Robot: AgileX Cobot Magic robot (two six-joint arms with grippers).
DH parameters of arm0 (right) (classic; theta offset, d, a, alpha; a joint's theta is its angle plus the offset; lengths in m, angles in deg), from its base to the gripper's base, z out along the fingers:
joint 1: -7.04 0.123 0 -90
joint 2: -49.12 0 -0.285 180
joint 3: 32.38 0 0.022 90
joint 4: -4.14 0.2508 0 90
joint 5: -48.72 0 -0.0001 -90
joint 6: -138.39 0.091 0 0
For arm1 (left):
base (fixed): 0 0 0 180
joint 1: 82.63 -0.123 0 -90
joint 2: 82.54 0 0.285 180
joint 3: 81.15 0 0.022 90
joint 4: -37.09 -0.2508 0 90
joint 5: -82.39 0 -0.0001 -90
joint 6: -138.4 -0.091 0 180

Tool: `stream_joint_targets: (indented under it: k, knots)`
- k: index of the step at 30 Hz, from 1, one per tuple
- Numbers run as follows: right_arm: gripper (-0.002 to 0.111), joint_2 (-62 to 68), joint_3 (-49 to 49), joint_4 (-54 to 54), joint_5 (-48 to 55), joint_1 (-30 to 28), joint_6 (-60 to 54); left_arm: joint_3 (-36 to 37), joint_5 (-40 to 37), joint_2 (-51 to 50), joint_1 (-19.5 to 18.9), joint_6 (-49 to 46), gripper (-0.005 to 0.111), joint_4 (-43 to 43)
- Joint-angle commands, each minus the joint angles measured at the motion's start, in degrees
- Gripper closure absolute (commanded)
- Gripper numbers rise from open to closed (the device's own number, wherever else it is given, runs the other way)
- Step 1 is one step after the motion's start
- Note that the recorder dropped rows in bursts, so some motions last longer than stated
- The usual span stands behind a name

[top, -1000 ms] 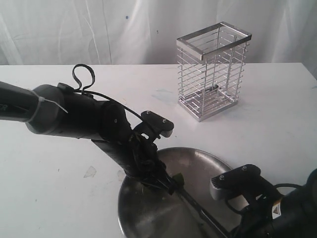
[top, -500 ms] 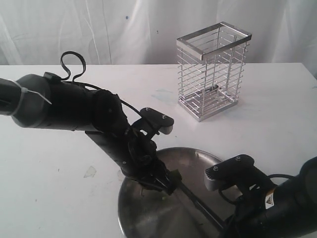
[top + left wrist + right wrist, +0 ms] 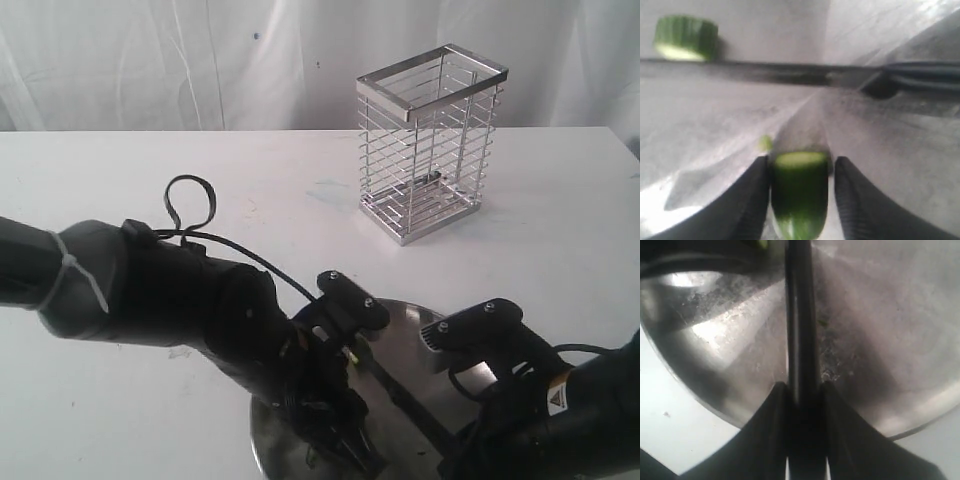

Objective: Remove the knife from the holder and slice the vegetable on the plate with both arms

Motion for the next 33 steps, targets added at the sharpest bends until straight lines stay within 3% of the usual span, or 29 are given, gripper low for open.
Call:
stream_joint_targets:
  k: [1, 11, 18, 33]
  knots:
    - [0.108, -2.2, 0.5, 0.0, 2.0, 0.0, 0.2, 0.5, 2.2, 0.5, 0.9, 0.1, 0.045, 0.8]
    - [0.108, -3.2, 0.5, -0.3, 3.0, 0.0, 0.4, 0.5, 1.0, 5.2, 0.1, 0.0, 0.043, -1.7]
    - [0.108, -3.2, 0.5, -2.9, 3.2, 0.0, 3.8, 0.5, -7.9, 9.0, -1.5, 0.3, 0.043, -9.3]
    - [0.108, -7.6, 0.4, -0.1, 9.1, 0.0, 5.1, 0.5, -10.3, 12.8, -8.3, 1.6, 0.043, -12.4]
